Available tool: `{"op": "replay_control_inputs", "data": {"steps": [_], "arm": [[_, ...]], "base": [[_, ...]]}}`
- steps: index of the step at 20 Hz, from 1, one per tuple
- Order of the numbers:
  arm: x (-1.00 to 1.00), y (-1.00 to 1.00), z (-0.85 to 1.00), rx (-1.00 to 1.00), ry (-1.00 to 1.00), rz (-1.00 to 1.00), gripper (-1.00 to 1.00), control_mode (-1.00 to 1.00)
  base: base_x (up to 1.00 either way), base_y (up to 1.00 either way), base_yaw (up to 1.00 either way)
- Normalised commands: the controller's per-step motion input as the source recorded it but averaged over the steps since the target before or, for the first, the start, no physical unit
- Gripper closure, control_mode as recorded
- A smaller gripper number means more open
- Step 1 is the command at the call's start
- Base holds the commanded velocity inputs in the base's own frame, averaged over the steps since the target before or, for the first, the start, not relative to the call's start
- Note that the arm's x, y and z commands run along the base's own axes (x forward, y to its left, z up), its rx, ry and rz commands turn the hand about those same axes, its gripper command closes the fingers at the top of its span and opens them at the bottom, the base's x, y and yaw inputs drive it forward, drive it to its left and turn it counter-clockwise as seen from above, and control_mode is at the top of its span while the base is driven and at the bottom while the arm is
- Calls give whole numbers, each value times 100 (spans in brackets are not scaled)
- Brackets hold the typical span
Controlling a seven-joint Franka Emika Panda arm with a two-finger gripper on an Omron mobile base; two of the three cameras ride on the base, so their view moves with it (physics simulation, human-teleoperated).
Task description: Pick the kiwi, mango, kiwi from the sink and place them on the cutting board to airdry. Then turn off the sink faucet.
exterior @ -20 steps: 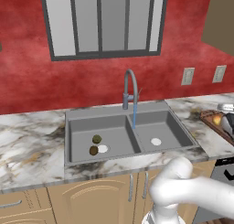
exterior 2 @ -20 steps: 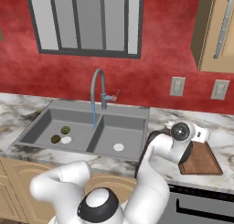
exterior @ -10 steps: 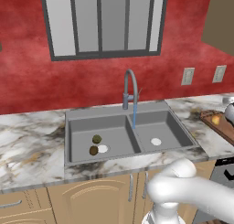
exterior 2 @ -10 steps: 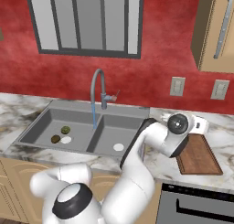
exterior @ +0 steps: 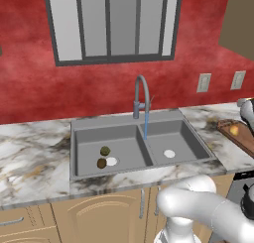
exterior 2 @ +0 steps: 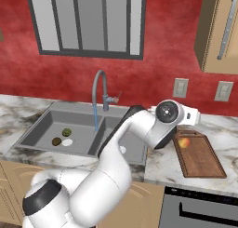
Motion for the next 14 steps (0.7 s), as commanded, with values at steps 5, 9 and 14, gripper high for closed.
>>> {"op": "replay_control_inputs", "data": {"steps": [5, 9, 14], "arm": [[-22, 61, 33, -2, 0, 4, -100, -100], [-27, 69, 8, -7, 0, 1, -100, -100], [-24, 55, -3, -2, 0, 1, -100, -100]], "base": [[0, 0, 0], [0, 0, 0], [0, 0, 0]]}}
